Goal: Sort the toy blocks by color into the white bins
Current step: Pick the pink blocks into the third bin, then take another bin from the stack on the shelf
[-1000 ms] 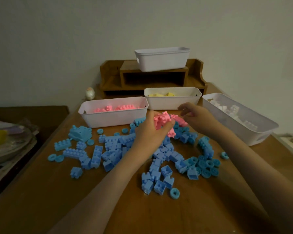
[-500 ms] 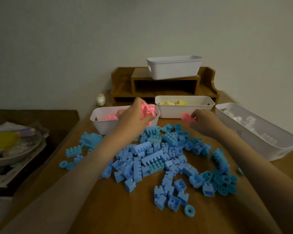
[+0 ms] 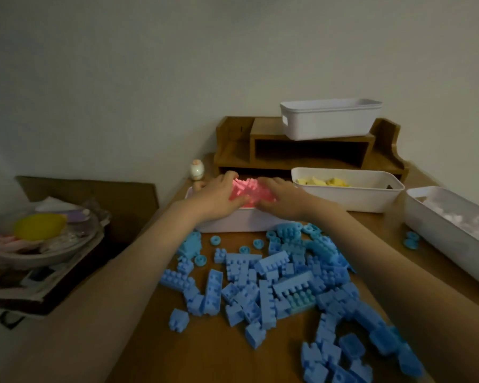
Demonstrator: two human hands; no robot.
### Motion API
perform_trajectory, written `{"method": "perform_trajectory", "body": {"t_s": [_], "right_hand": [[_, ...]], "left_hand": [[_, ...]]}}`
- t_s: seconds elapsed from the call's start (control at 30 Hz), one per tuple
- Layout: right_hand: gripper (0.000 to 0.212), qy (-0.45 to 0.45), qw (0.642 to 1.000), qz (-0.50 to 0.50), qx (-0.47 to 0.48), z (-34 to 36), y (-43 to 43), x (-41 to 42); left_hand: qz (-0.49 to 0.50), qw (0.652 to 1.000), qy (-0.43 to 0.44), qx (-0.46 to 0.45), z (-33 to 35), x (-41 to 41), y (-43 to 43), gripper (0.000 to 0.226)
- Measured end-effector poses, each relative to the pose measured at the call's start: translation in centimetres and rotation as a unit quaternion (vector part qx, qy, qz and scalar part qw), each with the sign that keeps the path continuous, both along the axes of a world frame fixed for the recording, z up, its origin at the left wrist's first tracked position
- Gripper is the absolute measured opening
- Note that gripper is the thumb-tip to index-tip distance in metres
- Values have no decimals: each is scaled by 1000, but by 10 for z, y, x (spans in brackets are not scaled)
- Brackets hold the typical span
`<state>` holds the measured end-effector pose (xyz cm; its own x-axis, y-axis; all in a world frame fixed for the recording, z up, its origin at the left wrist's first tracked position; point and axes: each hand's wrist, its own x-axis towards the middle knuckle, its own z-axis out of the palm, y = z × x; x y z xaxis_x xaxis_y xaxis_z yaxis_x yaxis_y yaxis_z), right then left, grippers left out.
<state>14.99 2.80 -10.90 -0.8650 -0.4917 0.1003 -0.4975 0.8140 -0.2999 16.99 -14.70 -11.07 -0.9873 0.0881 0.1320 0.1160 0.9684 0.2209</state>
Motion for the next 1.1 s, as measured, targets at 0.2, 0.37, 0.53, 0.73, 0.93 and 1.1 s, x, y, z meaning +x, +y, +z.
{"method": "perform_trajectory", "body": {"t_s": [0.2, 0.37, 0.53, 0.73, 0.93, 1.1], "right_hand": [[89, -42, 995, 45, 74, -4, 9, -11], [81, -16, 998, 51, 29, -9, -14, -22], [72, -6, 997, 66, -50, -11, -41, -34], [52, 109, 992, 62, 14, -19, -41, -42], [56, 90, 996, 0, 14, -23, -38, -48], [51, 76, 997, 21, 6, -21, -28, -47]], "left_hand": [[-89, 993, -23, -75, -8, 3, -26, 79], [-52, 994, 5, -101, -8, -4, -41, 60], [-50, 993, 81, -70, -9, -5, -60, 67], [-104, 989, 96, -50, -14, -12, -70, 42], [31, 996, 75, -42, -15, -32, -69, 40], [39, 991, 127, 2, -7, -38, -56, 31]]}}
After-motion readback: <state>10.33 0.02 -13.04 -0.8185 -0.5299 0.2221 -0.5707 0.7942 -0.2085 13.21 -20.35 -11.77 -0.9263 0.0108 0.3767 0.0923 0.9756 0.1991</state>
